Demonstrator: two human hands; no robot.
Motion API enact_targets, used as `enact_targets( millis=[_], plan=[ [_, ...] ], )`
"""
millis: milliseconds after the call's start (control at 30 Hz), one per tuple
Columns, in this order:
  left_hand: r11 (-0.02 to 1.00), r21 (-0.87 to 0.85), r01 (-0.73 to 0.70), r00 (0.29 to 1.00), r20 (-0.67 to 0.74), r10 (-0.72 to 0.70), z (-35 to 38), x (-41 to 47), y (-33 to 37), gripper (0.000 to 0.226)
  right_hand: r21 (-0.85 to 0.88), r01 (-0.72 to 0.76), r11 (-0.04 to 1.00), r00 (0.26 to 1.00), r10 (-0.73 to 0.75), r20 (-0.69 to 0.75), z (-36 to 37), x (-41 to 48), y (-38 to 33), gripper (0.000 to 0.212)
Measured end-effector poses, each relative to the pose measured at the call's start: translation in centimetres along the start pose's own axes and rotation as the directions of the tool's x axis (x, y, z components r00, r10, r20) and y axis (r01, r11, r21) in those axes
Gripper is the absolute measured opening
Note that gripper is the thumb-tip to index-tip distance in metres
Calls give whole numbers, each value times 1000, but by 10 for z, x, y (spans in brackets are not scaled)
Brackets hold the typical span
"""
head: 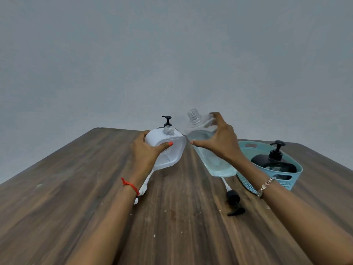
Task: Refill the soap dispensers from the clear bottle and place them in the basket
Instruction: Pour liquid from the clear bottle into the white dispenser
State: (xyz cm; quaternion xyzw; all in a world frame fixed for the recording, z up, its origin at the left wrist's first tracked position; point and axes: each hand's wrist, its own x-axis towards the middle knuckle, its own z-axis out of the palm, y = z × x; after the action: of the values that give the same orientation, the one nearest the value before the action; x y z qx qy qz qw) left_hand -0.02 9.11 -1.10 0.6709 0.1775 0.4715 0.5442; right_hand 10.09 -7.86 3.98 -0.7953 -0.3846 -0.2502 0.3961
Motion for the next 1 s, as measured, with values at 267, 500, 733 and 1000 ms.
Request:
enact_targets(
  millis=[267, 500, 733, 1000],
  plan=[
    [996, 83, -26, 994, -105, 35, 3, -10, -4, 58, -328, 83, 941, 986, -29, 166, -4, -4, -13, 77],
    [992, 108, -64, 990, -120, 77, 7, -20, -5, 58, -449, 129, 884, 978, -37, 206, -8, -5, -20, 78],
    [990, 119, -77, 989, -115, 91, 12, -25, -4, 60, -503, 157, 850, 975, -51, 218, -11, -7, -22, 79],
    [990, 112, -81, 990, -108, 93, 15, -34, -1, 61, -569, 209, 795, 964, -71, 255, -12, -6, -19, 81]
  ],
)
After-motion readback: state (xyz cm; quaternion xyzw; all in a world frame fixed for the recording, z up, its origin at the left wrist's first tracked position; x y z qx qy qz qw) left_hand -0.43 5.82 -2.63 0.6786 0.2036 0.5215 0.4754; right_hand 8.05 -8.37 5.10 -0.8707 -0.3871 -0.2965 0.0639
